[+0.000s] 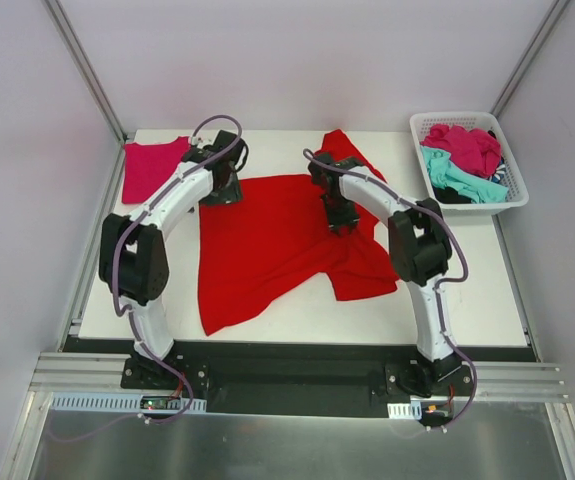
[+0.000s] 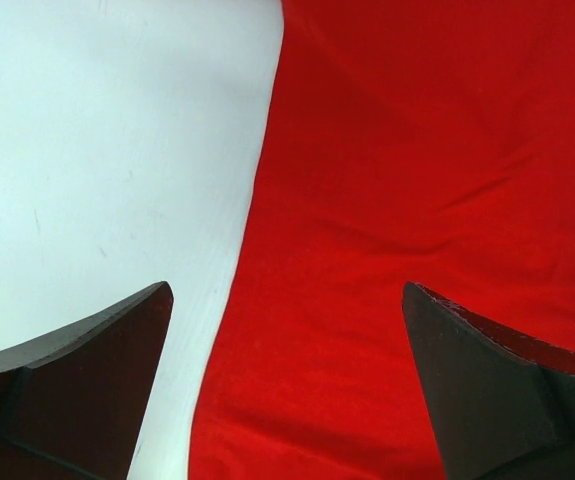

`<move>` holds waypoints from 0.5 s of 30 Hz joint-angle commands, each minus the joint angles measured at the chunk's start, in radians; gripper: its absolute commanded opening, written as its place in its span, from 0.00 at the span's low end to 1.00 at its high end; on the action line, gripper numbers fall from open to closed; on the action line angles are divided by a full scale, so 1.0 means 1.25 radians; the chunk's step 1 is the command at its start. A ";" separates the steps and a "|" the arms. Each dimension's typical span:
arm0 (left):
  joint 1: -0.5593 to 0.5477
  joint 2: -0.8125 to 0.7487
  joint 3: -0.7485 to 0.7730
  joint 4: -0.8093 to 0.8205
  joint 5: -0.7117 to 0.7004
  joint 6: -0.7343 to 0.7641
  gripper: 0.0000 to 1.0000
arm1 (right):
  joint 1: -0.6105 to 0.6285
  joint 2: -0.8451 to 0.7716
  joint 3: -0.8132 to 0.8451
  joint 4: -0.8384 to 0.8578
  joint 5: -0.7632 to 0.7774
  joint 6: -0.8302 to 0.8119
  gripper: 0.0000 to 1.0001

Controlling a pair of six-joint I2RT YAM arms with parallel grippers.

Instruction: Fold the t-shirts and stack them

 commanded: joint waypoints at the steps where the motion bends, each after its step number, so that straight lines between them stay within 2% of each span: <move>1: -0.023 -0.118 -0.039 -0.026 0.050 -0.013 0.99 | 0.041 -0.194 -0.072 -0.056 0.005 0.009 0.34; 6: -0.131 -0.282 -0.159 -0.028 0.065 -0.070 0.99 | 0.118 -0.360 -0.241 -0.058 0.038 0.071 0.36; 8: -0.196 -0.351 -0.229 -0.027 0.022 -0.096 0.99 | 0.138 -0.434 -0.299 -0.040 0.059 0.094 0.34; 11: -0.218 -0.417 -0.301 -0.028 -0.024 -0.144 0.99 | 0.159 -0.521 -0.415 0.024 0.084 0.129 0.31; 15: -0.219 -0.446 -0.337 -0.028 -0.113 -0.143 0.99 | 0.163 -0.541 -0.507 0.066 0.109 0.156 0.31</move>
